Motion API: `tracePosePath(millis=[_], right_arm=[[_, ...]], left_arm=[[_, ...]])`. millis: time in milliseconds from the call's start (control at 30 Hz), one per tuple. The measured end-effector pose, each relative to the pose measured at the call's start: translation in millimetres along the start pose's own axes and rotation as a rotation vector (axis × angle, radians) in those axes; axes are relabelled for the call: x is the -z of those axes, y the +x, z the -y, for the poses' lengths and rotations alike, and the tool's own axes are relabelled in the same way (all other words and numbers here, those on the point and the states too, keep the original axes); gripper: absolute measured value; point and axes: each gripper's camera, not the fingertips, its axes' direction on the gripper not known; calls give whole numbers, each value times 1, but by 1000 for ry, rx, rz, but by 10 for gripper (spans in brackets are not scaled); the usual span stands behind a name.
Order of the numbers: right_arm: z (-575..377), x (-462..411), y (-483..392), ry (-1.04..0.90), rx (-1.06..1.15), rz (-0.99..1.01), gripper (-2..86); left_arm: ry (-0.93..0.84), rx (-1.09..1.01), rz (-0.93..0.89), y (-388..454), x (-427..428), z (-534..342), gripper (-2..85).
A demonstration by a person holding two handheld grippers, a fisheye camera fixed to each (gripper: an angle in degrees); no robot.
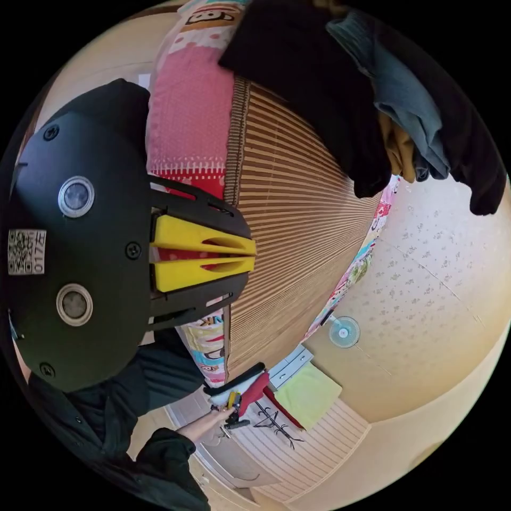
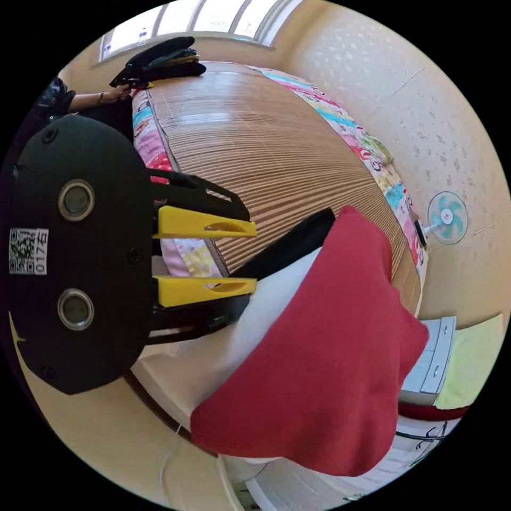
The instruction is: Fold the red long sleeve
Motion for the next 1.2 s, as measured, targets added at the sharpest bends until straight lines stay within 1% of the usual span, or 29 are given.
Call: tracePosePath(millis=[33,67,133,167,200,233,267,300,333,367,400,433,500,533,567,600,633,667,700,733,833,967,1033,1133,1167,1200], right_arm=[[2,-7,3,-19,2,35,36],[5,-19,7,-51,-7,123,29],[2,-40,8,-144,-124,262,20],[-2,-39,5,-131,-133,281,20],[-12,-26,-8,-43,-91,309,20],[-18,-17,-17,9,-55,316,21],[-27,5,-34,101,13,292,24],[-33,26,-49,172,46,215,31],[-35,37,-54,205,50,164,35],[-38,58,-62,271,57,58,61],[-40,77,-67,342,51,-55,89],[-41,86,-68,379,42,-116,104],[-42,106,-60,468,-56,-325,135],[-41,106,-57,469,-77,-367,134],[-37,97,-46,427,-100,-435,132],[-35,84,-34,384,-81,-409,128],[-39,82,-29,402,-84,-372,126],[-47,87,-20,450,-121,-290,120],[-48,93,-12,437,-174,-211,110],[-46,95,-11,418,-200,-188,103],[-39,111,-31,376,-231,-211,59],[-27,135,-93,413,-169,-213,29],[-23,142,-131,431,-82,-173,21],[-21,139,-230,390,172,-23,9],[-26,138,-249,399,281,71,8],[-43,142,-288,417,530,392,6]], left_arm=[[4,14,-2,-1,0,-1,-10],[14,35,-14,-5,0,-3,-10],[38,79,-61,-14,-1,-6,-10],[49,118,-107,-22,-2,-9,-10],[50,131,-127,-25,-2,-10,-10],[41,115,-117,-24,-2,-9,-10],[27,62,-50,-13,-2,-8,-10],[20,28,-5,-6,-3,-8,-10],[12,-39,88,9,-5,-9,-10],[15,-93,170,22,-8,-13,-10],[19,-110,200,27,-9,-14,-10],[31,-129,240,33,-11,-18,-10],[48,-132,248,33,-12,-22,-10],[51,-123,226,28,-11,-23,-10],[54,-101,188,21,-10,-23,-10],[56,-88,166,18,-9,-23,-10],[63,-62,124,10,-8,-24,-10],[69,-39,87,3,-7,-25,-10],[72,-29,71,0,-7,-26,-10],[75,-17,48,-5,-6,-26,-10],[77,-21,35,-10,-7,-28,-10],[74,-51,45,-12,-10,-28,-10],[81,-44,30,-16,-11,-28,-10],[90,-21,-3,-25,-11,-29,-10],[91,-20,-6,-26,-11,-29,-10],[92,-21,-4,-27,-11,-29,-10]])
